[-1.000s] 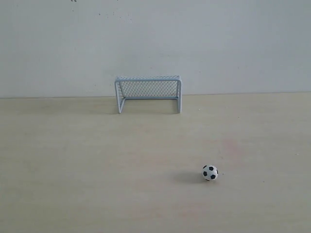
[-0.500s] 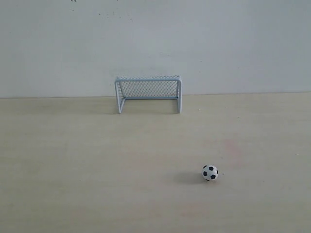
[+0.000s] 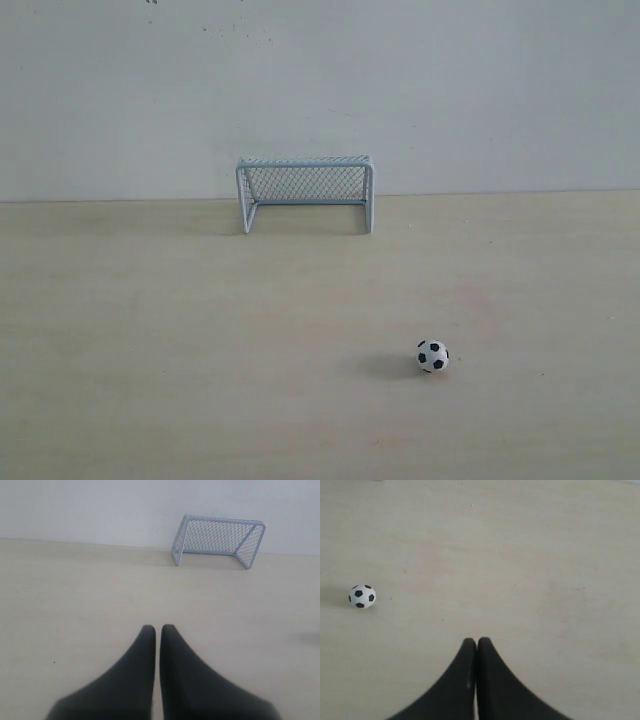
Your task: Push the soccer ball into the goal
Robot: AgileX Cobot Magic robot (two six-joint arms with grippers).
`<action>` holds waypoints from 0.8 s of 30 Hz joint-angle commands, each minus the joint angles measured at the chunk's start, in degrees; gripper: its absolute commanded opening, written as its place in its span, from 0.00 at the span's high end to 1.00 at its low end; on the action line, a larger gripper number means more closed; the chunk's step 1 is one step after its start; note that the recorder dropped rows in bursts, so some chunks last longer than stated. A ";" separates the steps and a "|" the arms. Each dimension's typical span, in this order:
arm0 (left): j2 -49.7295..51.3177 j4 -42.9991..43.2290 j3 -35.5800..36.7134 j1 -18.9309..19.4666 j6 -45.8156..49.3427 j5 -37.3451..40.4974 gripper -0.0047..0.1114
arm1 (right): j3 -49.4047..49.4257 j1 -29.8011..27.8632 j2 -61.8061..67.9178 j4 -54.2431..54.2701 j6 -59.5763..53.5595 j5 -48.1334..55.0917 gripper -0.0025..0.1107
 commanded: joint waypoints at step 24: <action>-0.16 -0.55 0.17 0.19 -0.46 0.00 0.92 | -22.21 7.33 40.80 13.80 -32.54 21.11 0.98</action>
